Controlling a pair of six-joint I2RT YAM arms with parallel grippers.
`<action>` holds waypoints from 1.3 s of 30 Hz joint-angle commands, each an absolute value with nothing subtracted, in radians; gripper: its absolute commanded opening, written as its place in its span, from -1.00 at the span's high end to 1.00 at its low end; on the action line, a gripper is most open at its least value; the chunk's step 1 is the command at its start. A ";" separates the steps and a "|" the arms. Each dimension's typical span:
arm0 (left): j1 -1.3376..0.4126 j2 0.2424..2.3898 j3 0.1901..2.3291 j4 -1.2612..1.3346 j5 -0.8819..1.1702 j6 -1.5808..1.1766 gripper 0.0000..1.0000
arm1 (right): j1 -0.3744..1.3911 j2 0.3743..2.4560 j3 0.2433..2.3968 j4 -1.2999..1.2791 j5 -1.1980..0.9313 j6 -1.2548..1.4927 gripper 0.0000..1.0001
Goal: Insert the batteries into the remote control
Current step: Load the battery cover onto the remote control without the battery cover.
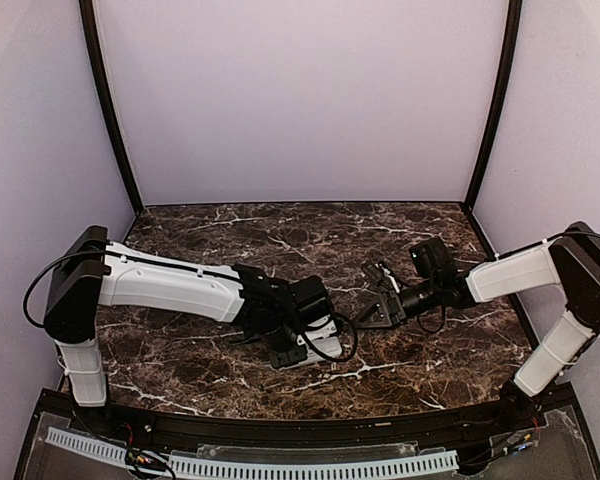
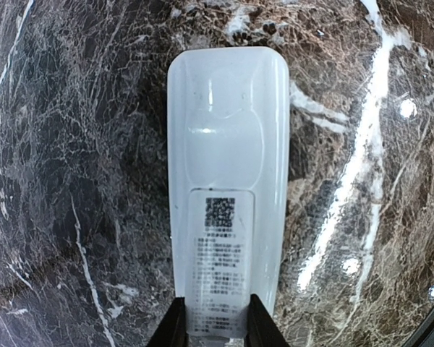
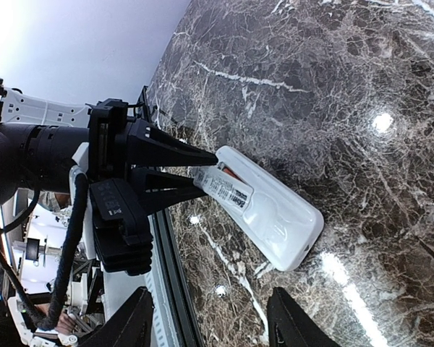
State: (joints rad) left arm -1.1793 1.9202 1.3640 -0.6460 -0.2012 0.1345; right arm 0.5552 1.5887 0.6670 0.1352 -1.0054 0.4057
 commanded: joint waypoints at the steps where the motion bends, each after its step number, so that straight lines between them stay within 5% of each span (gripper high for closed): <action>1: -1.168 1.940 1.391 -0.672 -0.197 0.136 0.71 | 0.549 1.601 0.667 0.164 -1.021 0.405 -0.07; 27: -1.167 1.923 1.411 -0.709 -0.187 0.168 0.26 | 0.549 1.603 0.677 0.156 -1.025 0.400 -0.06; 39: -1.094 1.684 1.302 -0.596 -0.092 0.114 -0.08 | 0.550 1.545 0.684 0.143 -0.993 0.391 -0.03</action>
State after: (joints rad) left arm -1.1412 1.8168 1.3678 -0.6460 -0.1463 0.1524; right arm 0.5552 1.5887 0.6674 0.1333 -1.0061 0.4015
